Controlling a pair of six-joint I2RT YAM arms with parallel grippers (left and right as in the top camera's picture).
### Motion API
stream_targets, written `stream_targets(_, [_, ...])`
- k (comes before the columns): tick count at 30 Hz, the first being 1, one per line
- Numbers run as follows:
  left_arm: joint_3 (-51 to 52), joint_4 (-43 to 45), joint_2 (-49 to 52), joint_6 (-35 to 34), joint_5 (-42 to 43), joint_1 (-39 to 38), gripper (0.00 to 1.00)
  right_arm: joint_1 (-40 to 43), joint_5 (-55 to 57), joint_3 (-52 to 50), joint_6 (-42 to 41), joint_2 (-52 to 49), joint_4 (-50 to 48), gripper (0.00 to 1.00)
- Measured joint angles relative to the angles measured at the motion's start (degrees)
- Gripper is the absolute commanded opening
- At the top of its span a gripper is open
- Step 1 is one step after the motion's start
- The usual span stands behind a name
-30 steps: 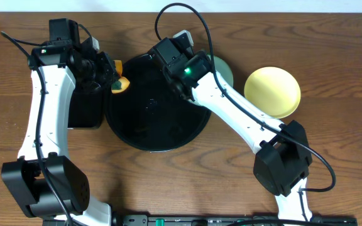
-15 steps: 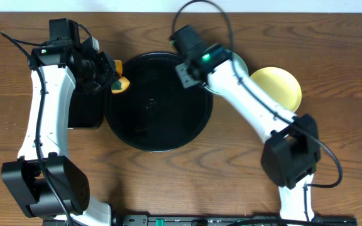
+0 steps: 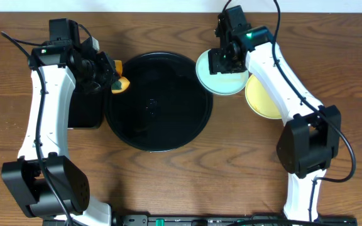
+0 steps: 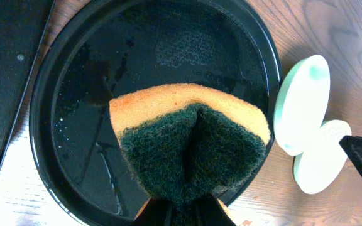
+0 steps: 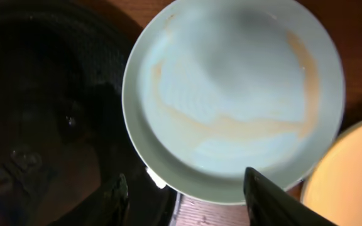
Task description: Clean dirty plates on tray and stack at the side
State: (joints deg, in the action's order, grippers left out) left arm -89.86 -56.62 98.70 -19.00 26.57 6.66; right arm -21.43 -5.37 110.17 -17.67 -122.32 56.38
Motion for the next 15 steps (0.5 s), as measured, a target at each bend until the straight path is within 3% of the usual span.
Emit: stream_targets(15, [0.0,0.0,0.0,0.0,0.0,0.0,0.07,-3.15,-2.8,-0.22,2.56,-8.87,-3.91,0.45])
